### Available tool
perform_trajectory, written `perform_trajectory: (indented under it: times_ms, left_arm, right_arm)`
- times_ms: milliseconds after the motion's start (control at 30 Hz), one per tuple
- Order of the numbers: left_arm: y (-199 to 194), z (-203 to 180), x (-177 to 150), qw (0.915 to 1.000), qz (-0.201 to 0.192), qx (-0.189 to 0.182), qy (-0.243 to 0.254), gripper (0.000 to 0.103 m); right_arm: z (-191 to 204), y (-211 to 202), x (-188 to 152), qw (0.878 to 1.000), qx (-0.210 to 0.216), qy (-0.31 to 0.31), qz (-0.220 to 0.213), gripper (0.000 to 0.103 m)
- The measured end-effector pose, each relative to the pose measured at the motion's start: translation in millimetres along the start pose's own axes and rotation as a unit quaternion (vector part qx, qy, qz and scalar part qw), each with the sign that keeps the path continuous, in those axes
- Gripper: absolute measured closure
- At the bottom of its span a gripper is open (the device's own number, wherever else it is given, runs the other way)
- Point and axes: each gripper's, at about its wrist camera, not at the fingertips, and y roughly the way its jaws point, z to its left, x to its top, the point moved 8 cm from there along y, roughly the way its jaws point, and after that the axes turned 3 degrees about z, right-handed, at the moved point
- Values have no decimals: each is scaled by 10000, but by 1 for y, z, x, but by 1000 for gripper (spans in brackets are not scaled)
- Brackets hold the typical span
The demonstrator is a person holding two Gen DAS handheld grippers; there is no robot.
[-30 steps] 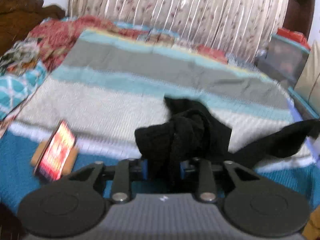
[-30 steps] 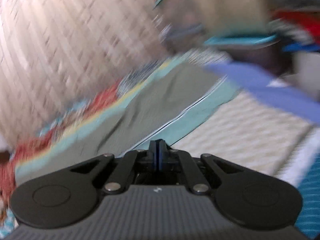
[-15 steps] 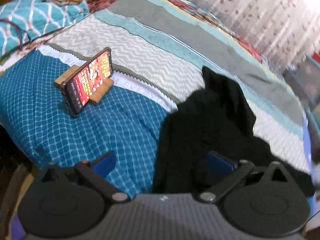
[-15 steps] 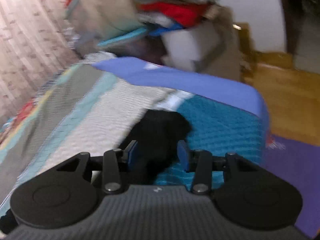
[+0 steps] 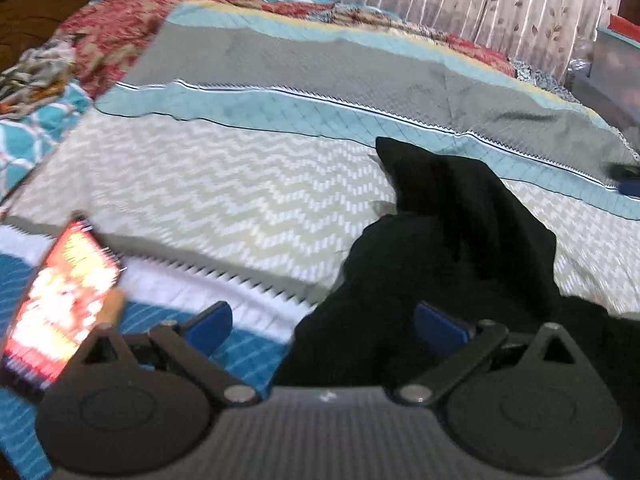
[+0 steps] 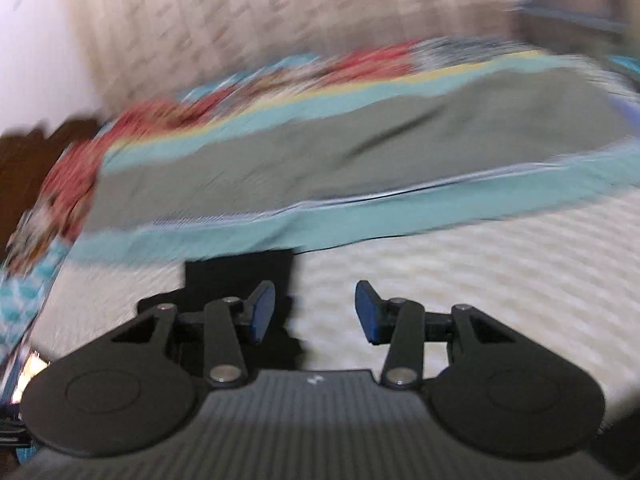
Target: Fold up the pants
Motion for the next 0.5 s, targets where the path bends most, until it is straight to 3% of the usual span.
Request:
perform_trajectory:
  times_ms: [167,333,400,433,500]
  left_arm:
    - [32,-4,10,9999,124,-76,-94,2]
    - [50,-1,12,9996,248,-51,-159,2]
    - [52,-2,10,9996,263,-25,-119,11]
    - [54,-4,8,9995,294,16,-92,21]
    - [59,-7,4,9990,436,40,-55,45]
  right_arm:
    - [12,97,15,9972,105,188,718,47]
    - [-2,175,35,9926,-98,623,1042,40]
    - [1,202,37,9903,-50,703,1193,40]
    - [3,211,33,9897,-100,654,1273,42]
    - [16,213,33,9925,-181,351,1156,81]
